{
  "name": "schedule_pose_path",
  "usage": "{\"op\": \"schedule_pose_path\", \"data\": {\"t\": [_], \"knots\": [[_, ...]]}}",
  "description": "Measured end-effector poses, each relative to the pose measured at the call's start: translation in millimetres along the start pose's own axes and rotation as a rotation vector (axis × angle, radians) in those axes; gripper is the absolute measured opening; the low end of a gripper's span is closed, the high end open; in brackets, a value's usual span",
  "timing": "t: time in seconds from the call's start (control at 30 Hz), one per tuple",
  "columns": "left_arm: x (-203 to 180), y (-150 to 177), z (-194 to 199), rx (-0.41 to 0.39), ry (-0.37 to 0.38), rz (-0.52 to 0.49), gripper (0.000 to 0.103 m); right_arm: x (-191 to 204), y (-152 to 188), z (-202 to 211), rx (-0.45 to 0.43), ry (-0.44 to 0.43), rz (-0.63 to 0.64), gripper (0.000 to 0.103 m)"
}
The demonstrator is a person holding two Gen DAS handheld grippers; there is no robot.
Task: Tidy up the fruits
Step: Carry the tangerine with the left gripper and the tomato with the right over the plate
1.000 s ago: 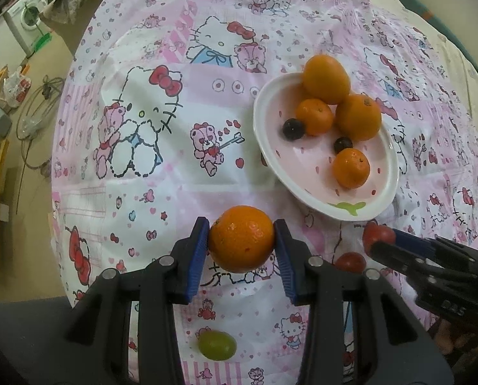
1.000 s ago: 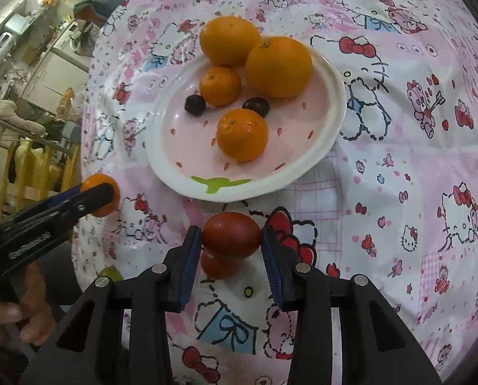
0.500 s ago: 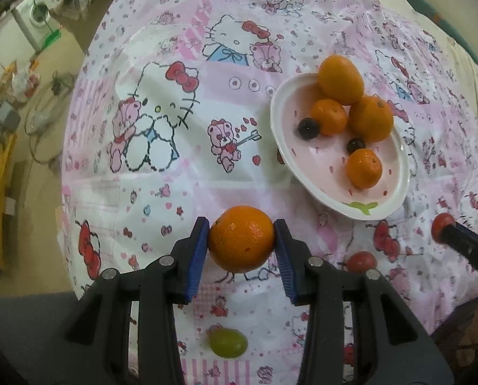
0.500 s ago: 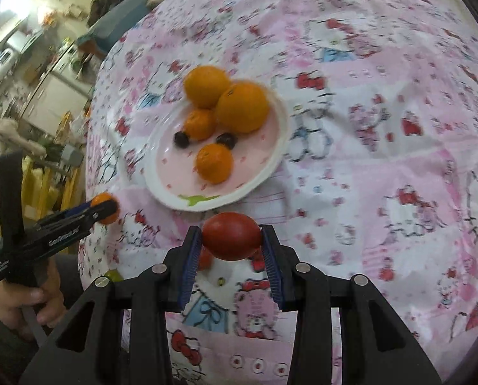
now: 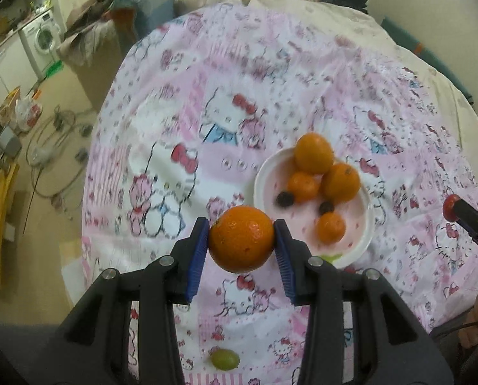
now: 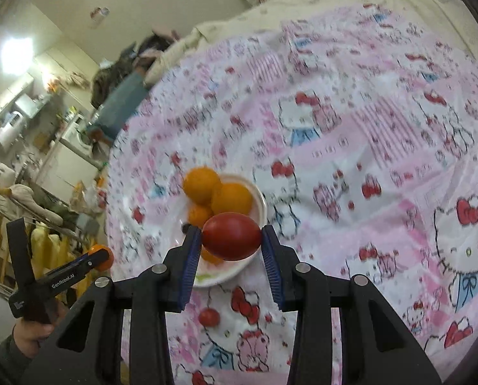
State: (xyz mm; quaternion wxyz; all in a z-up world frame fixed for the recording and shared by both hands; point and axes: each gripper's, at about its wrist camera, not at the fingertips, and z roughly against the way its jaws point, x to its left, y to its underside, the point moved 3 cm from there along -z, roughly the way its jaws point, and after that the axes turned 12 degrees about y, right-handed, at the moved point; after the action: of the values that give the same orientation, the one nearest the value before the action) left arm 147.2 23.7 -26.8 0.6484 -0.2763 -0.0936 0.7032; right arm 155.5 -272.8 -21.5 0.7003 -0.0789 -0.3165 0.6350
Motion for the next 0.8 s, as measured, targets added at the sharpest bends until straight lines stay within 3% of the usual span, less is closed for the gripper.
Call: {"op": "schedule_pose_path", "data": {"t": [0.17, 0.37, 0.6, 0.8], "knots": [[-9.3, -17.5, -8.8, 0.003, 0.003, -0.040, 0.036, 8.6, -15.9, 2.4, -0.035, -0.044, 0.027, 0.040], [-16.8, -32.6, -29.0, 0.013, 0.002, -0.070, 0.036, 15.8, -33.6, -15.6, -0.007, -0.079, 0.044, 0.040], [-25.8, -28.2, -78.8, 0.106, 0.055, -0.071, 0.036, 22.9, -40.5, -75.1, 0.157, -0.105, 0.053, 0.040], [-30.1, -20.3, -110.5, 0.180, 0.074, -0.092, 0.037, 14.6, -20.7, -123.6, 0.326, -0.065, 0.033, 0.040]]}}
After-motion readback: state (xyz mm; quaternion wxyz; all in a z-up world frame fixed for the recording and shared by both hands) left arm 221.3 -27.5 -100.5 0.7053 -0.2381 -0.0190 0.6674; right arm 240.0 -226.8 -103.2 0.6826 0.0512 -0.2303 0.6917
